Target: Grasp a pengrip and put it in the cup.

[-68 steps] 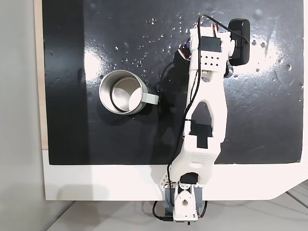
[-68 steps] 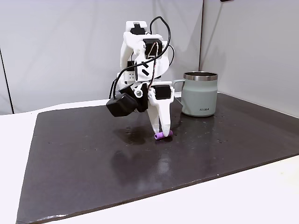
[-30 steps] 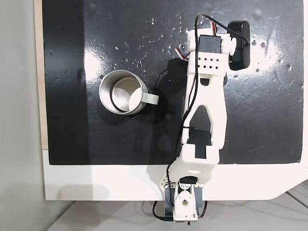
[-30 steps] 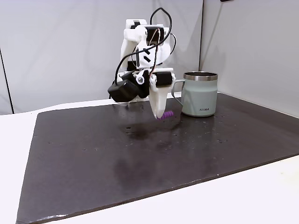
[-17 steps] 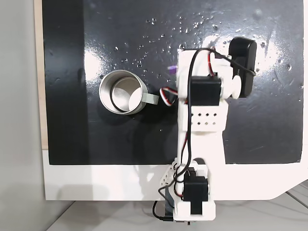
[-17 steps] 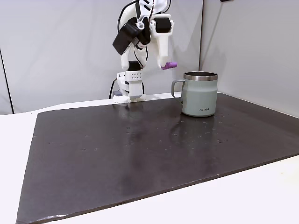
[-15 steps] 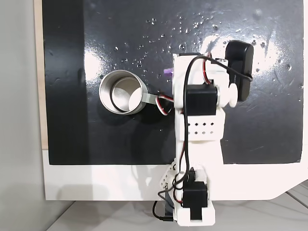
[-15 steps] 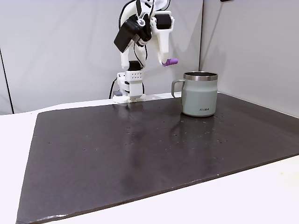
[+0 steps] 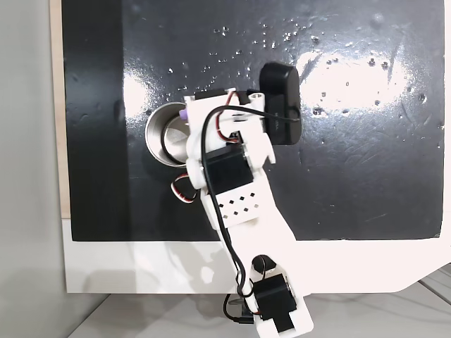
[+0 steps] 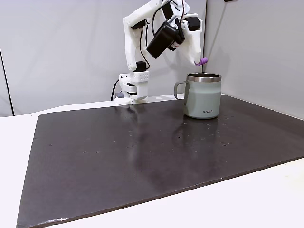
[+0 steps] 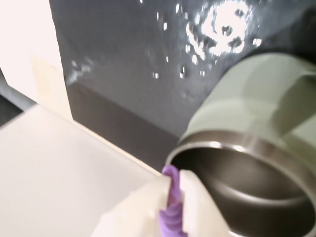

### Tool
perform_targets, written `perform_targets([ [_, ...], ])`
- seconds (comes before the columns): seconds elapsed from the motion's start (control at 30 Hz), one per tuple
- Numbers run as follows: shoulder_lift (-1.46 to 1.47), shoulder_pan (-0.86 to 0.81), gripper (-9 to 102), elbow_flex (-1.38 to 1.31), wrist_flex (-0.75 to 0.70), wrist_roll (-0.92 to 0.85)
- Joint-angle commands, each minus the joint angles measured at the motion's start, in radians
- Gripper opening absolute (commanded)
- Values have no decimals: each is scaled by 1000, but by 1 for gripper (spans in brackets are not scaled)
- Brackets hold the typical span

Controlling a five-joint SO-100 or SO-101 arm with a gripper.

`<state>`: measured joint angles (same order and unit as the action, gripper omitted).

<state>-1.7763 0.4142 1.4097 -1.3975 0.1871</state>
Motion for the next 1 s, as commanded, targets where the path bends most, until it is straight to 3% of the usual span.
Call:
perform_targets([
  [0.0, -60, 75, 0, 17, 31, 15],
  [0.4, -175, 201, 2, 166, 52, 25],
  [0.5, -187, 202, 16, 176, 52, 25],
  [0.7, -193, 215, 28, 179, 26, 28],
  [0.97, -196, 209, 31, 178, 5, 26],
])
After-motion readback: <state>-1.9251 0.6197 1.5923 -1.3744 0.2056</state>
